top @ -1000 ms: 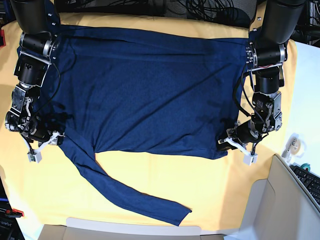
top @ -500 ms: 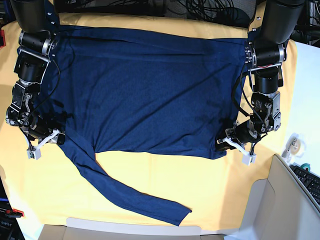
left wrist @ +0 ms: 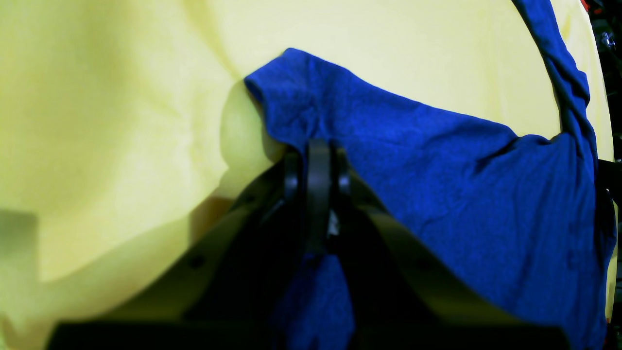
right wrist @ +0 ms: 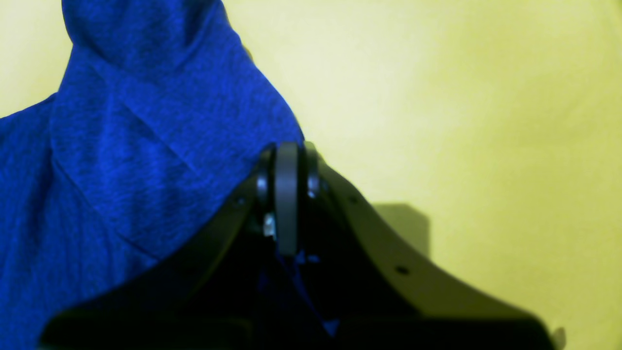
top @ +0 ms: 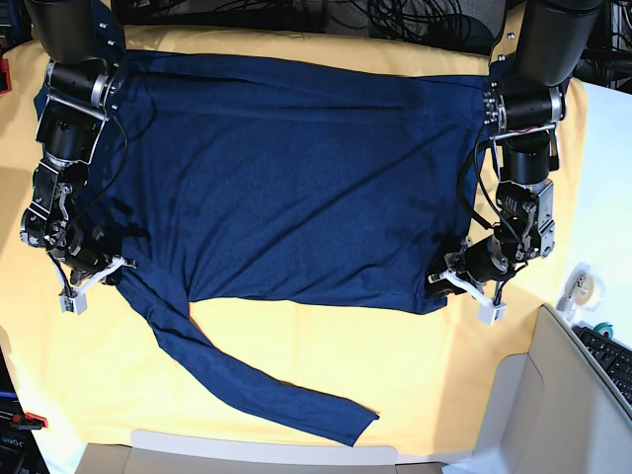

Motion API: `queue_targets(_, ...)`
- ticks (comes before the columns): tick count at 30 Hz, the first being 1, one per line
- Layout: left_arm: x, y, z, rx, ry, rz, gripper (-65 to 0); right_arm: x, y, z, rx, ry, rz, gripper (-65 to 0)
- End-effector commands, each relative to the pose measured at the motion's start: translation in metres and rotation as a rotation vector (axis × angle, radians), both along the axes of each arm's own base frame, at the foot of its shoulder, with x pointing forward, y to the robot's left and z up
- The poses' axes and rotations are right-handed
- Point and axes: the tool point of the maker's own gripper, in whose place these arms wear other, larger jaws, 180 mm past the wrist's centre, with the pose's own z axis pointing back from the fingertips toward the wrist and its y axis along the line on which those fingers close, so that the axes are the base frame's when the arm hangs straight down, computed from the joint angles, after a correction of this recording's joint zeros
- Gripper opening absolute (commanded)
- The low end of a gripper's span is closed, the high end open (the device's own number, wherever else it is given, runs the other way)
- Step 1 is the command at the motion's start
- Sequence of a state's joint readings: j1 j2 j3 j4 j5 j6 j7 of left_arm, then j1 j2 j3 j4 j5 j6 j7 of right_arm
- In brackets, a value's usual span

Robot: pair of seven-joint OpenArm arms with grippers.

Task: Fold the T-shirt properly
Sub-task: 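Fold the grasped body section over toward the collar with both grippers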

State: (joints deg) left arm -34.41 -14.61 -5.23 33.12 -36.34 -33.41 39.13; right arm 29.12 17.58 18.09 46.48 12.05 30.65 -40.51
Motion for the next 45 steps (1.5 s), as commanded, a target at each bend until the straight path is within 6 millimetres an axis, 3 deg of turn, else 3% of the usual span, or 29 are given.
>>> queue_targets(1,0.018,0.006,0.025,-0.008,-0.073,0.012,-65.0,-0.004,0.004,-0.001,-0.02,0.034,0.032,-65.0)
queue_targets(4,0.015,0.006,0.024,-0.009,-0.076,0.014,-65.0,-0.004,0.0,0.017,-0.07,-0.024,0.042,-65.0)
queue_targets(6,0.021,0.008,0.04,0.012,-0.128,0.006,-65.0,-0.008,-0.002,0.027,-0.109,-0.06,0.053,-65.0)
queue_targets(8,0.016,0.008,0.043,0.031,-0.149,-0.006,-65.0,-0.01,-0.003,0.039,-0.139,-0.094,0.059,-65.0)
queue_targets(16,0.002,0.006,0.06,0.091,-0.237,-0.041,-65.0,-0.03,-0.003,0.065,-0.242,-0.173,0.091,-65.0)
queue_targets(25,-0.038,-0.006,0.072,0.193,-0.282,-0.138,-65.0,-0.062,0.003,0.089,-0.36,-0.232,0.15,-65.0)
queue_targets(30,-0.06,0.014,0.091,0.272,-0.322,-0.128,-65.0,-0.089,-0.009,0.103,-0.41,-0.254,0.117,-65.0)
queue_targets(39,-0.097,0.047,0.096,0.358,-0.284,-0.08,-65.0,-0.131,-0.03,0.103,-0.47,-0.218,0.075,-65.0)
queue_targets(45,-0.123,0.047,0.076,0.369,-0.226,-0.095,-65.0,-0.149,-0.029,0.085,-0.465,-0.158,0.088,-65.0)
